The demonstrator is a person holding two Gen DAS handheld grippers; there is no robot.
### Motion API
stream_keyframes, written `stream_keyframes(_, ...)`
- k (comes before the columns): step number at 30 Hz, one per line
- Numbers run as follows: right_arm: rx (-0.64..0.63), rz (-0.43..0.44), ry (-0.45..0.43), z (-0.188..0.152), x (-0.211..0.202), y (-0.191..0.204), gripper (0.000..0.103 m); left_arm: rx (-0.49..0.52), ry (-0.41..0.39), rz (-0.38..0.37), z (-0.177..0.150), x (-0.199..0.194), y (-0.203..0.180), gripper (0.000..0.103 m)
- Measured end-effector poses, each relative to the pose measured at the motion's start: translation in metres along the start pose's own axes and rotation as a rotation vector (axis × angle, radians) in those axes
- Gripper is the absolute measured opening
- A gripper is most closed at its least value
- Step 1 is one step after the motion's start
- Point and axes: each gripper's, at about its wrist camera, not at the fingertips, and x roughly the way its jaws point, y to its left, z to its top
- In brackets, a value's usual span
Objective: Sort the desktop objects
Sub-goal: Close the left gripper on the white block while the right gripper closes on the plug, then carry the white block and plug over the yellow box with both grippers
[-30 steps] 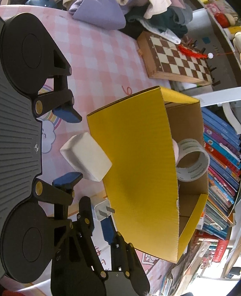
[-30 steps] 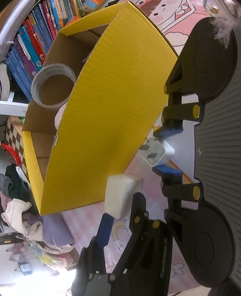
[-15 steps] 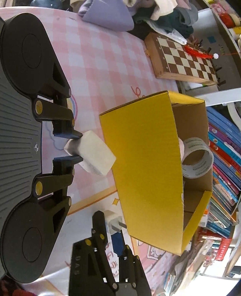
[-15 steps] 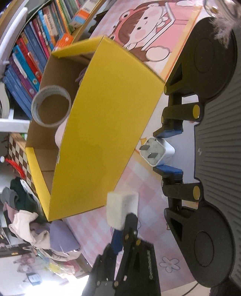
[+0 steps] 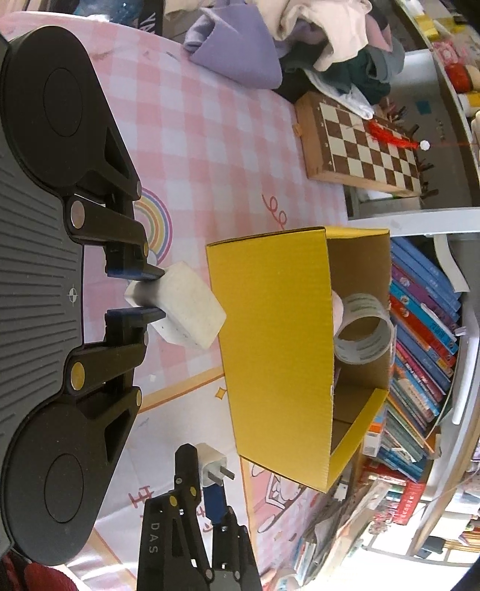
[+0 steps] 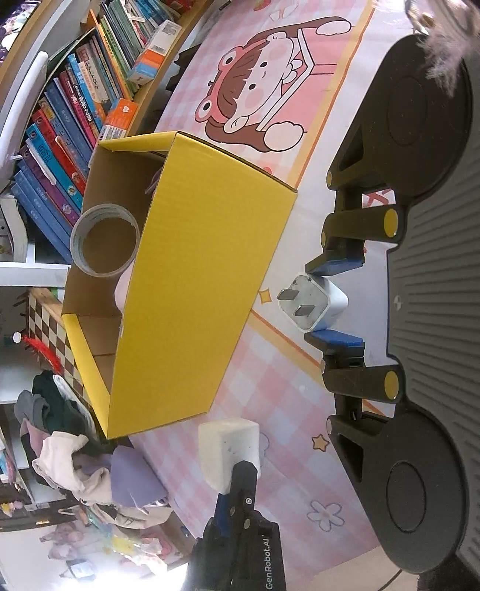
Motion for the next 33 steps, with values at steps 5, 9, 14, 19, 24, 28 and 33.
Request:
stream_keyframes(5, 0.003, -0.003, -0.006, -0.001, -0.003, 0.001, 0.030, 0.010, -0.013, -0.014, 0.000, -0.007, -0.005, 0.013)
stream_keyframes(9, -0.004, -0.002, -0.012, -0.001, -0.005, 0.003, 0.030, 0.018, -0.036, -0.022, 0.002, -0.014, -0.008, 0.012)
stream_keyframes(14, -0.017, 0.007, -0.026, 0.002, -0.011, 0.003, 0.030, 0.028, -0.079, -0.036, 0.009, -0.027, -0.013, 0.012)
stream_keyframes(19, 0.021, 0.008, -0.055, 0.009, -0.023, -0.010, 0.030, 0.031, -0.140, -0.044, 0.019, -0.043, -0.016, 0.012)
stream_keyframes(24, 0.064, 0.001, -0.104, 0.022, -0.041, -0.028, 0.030, 0.015, -0.198, -0.038, 0.032, -0.056, -0.015, 0.012)
stream_keyframes(28, 0.077, -0.009, -0.157, 0.035, -0.054, -0.039, 0.030, 0.009, -0.242, -0.031, 0.044, -0.065, -0.015, 0.012)
stream_keyframes(33, 0.072, -0.016, -0.214, 0.052, -0.065, -0.051, 0.030, 0.006, -0.285, -0.021, 0.058, -0.071, -0.015, 0.012)
